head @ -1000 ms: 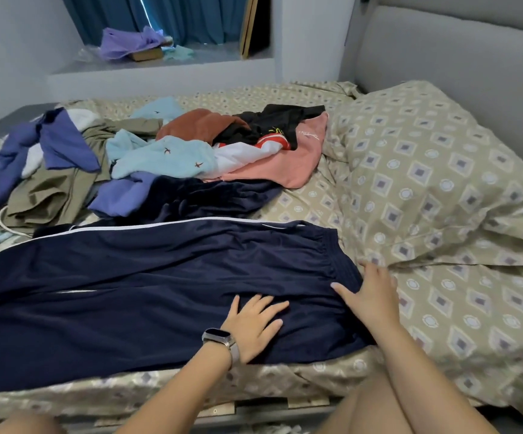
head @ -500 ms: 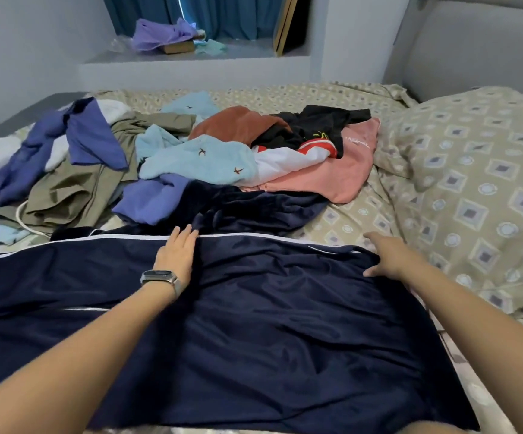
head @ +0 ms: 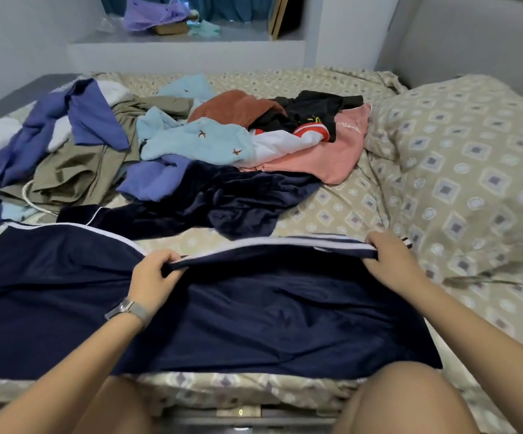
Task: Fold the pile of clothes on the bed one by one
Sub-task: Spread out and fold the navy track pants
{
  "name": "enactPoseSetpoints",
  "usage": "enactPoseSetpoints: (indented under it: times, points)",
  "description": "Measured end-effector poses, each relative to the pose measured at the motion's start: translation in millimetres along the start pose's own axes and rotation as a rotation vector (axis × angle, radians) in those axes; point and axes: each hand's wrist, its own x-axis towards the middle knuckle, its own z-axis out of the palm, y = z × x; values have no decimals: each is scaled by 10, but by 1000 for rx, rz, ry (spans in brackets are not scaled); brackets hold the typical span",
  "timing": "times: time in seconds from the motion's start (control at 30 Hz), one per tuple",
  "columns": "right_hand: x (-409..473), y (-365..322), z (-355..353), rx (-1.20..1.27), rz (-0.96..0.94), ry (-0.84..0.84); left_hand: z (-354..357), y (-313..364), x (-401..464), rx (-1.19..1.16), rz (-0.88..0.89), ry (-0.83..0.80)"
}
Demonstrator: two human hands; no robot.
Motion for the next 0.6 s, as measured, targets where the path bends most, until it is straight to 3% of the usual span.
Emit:
enactPoseSetpoints:
  times: [0.2,0.43,0.6]
  points:
    - [-960,50,-70,-78,-67,-61,-205,65,-738,29,31,11]
    - [-1662,25,46,-276,55,-353,-186,-105,-1223,345,103,-198]
    - [-1804,-101,30,-376,196,-546,-139,-45,-1456,542,-72,-341]
